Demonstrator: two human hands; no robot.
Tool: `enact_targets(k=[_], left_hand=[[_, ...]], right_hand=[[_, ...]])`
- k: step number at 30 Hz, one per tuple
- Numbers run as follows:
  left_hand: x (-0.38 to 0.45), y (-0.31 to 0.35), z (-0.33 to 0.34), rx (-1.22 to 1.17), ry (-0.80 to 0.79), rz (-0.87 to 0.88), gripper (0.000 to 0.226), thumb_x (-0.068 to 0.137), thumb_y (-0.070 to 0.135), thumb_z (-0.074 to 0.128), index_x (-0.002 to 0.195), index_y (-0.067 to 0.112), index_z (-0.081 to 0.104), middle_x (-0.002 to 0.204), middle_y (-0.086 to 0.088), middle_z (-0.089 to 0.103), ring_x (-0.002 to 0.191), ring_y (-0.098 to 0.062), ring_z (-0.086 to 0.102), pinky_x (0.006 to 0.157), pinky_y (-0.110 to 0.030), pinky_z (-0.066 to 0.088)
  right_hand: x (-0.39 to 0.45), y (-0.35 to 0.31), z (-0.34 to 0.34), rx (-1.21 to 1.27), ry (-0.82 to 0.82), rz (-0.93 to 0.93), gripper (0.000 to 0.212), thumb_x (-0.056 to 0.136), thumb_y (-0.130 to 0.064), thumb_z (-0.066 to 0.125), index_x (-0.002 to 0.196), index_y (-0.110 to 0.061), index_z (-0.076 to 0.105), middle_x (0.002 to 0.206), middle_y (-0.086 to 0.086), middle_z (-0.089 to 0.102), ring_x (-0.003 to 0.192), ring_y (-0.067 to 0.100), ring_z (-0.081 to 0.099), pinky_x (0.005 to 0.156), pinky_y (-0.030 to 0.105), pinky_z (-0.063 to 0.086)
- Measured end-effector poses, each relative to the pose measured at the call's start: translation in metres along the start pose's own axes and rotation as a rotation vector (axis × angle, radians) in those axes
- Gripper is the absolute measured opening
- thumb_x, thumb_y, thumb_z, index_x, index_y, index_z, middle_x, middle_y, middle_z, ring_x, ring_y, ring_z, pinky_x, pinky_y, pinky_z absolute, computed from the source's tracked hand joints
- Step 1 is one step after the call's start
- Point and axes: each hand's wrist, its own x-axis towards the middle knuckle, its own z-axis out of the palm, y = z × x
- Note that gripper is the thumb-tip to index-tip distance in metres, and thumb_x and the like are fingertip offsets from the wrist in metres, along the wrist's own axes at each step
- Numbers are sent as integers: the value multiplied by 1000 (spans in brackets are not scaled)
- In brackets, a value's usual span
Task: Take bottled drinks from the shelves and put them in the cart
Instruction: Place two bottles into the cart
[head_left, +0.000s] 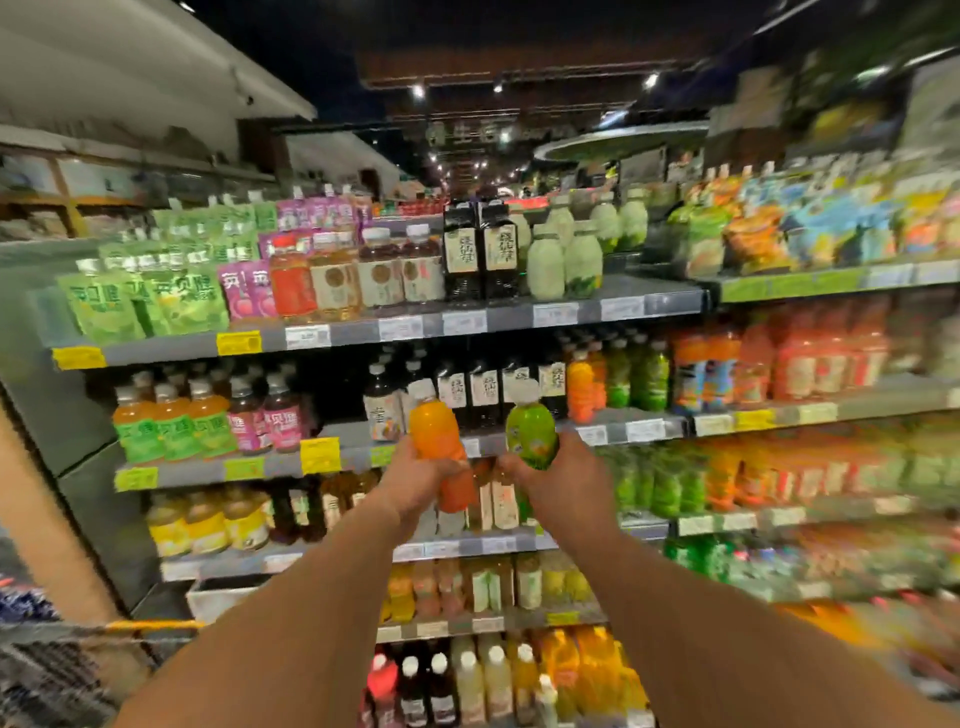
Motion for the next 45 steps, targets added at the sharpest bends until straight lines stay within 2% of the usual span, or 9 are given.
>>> enact_targets(k=[2, 5, 9, 17, 22, 26, 30, 38, 45], left_hand=[[-5, 11, 22, 69, -24, 35, 60, 78, 7, 81, 129, 7, 50, 117, -19, 65, 104, -36, 65, 86, -53, 55], [-20, 19, 46, 162, -50, 82, 61, 74, 21, 87, 123, 16, 52, 111, -6, 66, 94, -22, 65, 74, -40, 55], [-33, 19, 74, 250, -105, 98, 53, 73, 29, 87, 112, 28, 51, 107, 1, 65, 98, -23, 64, 91, -49, 54], [-35, 20, 152, 302, -188, 97, 55, 71, 28, 86, 117, 23, 57, 109, 0, 67, 99, -23, 65, 94, -50, 53], [-13, 20, 201, 296, -153, 94, 53, 65, 30, 88, 106, 32, 54, 106, 5, 66, 97, -22, 65, 94, -51, 53], [8, 20, 237, 298, -74, 74, 53, 65, 35, 88, 105, 30, 52, 105, 5, 64, 94, -20, 65, 91, -50, 55], [29, 24, 266, 280, 2, 66, 49, 66, 36, 88, 99, 30, 52, 103, 4, 65, 92, -20, 65, 88, -48, 55], [100, 19, 294, 356, 143, 55, 52, 63, 29, 87, 101, 28, 51, 101, 2, 64, 91, -20, 64, 85, -45, 55], [188, 5, 321, 447, 174, 75, 57, 64, 35, 88, 113, 23, 62, 112, -2, 65, 100, -27, 63, 91, -45, 53]], right_hand=[[-5, 10, -26, -9, 69, 33, 52, 70, -68, 68, 94, -24, 54, 78, -7, 59, 73, 18, 60, 63, 35, 50], [-18, 22, -57, 0, 140, 95, 47, 71, -66, 68, 92, -27, 54, 78, -9, 59, 72, 16, 60, 63, 36, 52], [-37, 37, -86, -2, 168, 131, 41, 70, -66, 69, 87, -31, 54, 77, -11, 60, 69, 11, 59, 58, 32, 46], [-21, 79, -137, -61, 243, 165, 37, 74, -55, 75, 74, -32, 46, 70, -15, 54, 60, 0, 47, 47, 23, 28], [23, 117, -154, -57, 188, 128, 35, 73, -57, 74, 78, -35, 47, 74, -15, 58, 63, 1, 53, 48, 25, 35], [67, 149, -164, -63, 112, 90, 36, 74, -57, 72, 84, -32, 49, 76, -13, 59, 68, 10, 58, 61, 35, 52], [111, 172, -166, -103, 42, 42, 39, 74, -61, 69, 90, -30, 53, 77, -13, 61, 70, 10, 58, 61, 31, 51], [189, 202, -136, -23, -55, 16, 37, 72, -54, 75, 94, -30, 57, 83, -10, 65, 76, 16, 64, 69, 38, 55], [264, 221, -98, -19, -52, 43, 31, 75, -47, 77, 91, -28, 59, 92, -3, 65, 78, 19, 63, 68, 37, 53]])
